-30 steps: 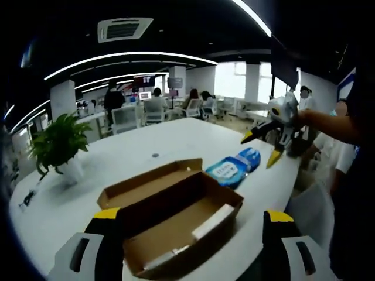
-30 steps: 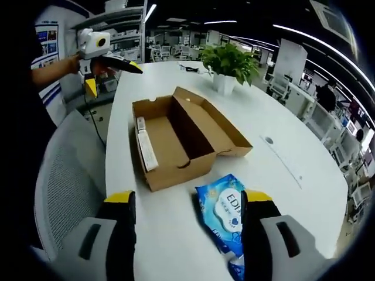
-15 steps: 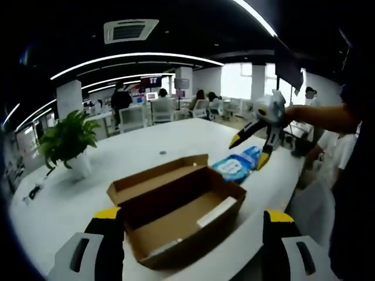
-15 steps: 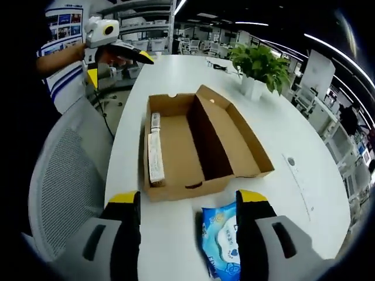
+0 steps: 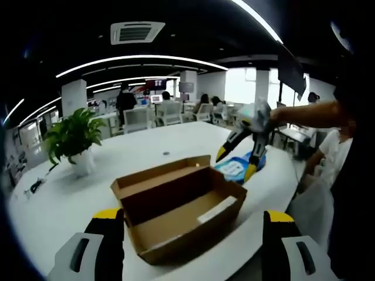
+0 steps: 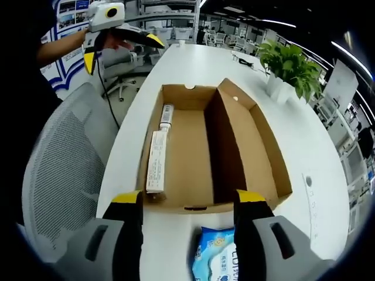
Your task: Operate the shoe box by opening the lid, removing the specified soft item, and placing it in the target area until the item is outside and the box remains undamaged.
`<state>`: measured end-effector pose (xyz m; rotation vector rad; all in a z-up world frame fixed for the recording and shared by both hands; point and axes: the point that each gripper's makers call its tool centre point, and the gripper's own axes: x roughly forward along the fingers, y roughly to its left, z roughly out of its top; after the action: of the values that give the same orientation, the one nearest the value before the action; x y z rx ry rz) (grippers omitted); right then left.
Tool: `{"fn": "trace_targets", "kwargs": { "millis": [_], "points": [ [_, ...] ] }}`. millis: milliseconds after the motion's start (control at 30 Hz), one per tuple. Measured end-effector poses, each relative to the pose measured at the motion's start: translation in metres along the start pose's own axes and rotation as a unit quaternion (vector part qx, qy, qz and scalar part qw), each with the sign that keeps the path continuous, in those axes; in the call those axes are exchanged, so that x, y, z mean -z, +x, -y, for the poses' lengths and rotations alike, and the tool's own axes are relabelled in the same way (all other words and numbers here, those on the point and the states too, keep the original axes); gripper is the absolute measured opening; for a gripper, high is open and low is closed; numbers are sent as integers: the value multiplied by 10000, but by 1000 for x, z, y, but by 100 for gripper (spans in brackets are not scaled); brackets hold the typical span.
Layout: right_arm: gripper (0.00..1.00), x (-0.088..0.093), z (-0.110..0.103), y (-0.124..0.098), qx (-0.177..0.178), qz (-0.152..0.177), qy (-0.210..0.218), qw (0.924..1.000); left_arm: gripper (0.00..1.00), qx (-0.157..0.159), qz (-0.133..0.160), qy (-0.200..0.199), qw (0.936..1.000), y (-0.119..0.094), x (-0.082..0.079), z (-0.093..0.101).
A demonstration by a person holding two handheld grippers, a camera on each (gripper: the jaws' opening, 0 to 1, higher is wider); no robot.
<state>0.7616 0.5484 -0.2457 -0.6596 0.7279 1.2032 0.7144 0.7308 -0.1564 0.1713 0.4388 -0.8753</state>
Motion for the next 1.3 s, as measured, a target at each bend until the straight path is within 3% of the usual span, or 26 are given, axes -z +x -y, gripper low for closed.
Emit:
{"fn": "trace_targets", "kwargs": {
  "millis": [167,467,767,1300],
  "points": [
    [58,3,1,18,-188,-162,-171,9995,100,31,-43,-72,10000,0,8,-2],
    [58,7,-1,39,-553,-427,-380,9968,100,21,58,-111,9999,-1,5,-3],
    [59,9,-9,60,-974,-598,-347,9928,100,-14,0,-228,9997,-2,11,-5],
    [57,5,1,56,-849,-606,-427,9936,100,-86,-83,-297,9995,-2,20,-6]
  ]
}}
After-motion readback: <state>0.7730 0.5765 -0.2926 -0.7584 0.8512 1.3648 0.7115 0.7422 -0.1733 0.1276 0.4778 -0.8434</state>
